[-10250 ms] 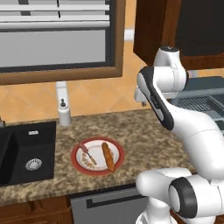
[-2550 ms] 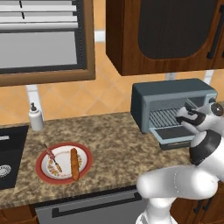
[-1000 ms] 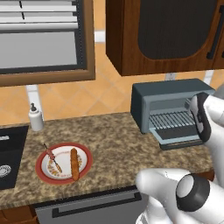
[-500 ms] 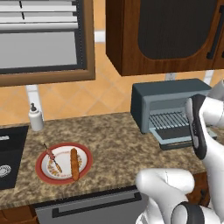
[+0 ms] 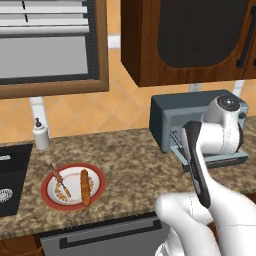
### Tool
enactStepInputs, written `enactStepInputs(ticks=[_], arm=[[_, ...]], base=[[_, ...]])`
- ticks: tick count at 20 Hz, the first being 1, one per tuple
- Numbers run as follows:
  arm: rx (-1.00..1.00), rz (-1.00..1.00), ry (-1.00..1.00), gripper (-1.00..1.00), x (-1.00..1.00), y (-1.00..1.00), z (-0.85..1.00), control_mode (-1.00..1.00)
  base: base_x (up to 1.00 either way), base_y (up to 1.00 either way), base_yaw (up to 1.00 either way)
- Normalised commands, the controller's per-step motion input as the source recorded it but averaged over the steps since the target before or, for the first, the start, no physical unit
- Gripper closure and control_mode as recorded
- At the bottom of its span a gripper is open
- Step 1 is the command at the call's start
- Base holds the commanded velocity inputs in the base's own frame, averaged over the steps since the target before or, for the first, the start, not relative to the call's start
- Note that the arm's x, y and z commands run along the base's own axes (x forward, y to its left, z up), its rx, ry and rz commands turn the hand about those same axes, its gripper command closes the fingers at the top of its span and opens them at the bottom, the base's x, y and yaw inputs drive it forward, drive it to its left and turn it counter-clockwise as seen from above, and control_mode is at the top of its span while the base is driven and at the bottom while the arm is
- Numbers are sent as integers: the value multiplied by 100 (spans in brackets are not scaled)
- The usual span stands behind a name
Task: Pick up the kebab skewer and baguette bread, and place them inside the toaster oven. Close the toaster oven door and start by setting the timer.
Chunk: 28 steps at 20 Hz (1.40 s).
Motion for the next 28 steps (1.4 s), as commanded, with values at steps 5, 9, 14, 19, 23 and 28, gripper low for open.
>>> enactStepInputs(ticks=[5,9,14,19,23,28], arm=[[-1,0,13,-100,0,100,0,-100],[0,1,21,-100,3,99,0,-100],[2,2,32,-100,1,91,-19,-100],[1,0,28,-100,2,84,-32,-100],[0,5,20,-100,9,79,-37,-100],[0,3,14,-100,10,79,-58,-100]], base=[[0,0,0],[0,0,0],[0,0,0],[0,0,0],[0,0,0],[0,0,0]])
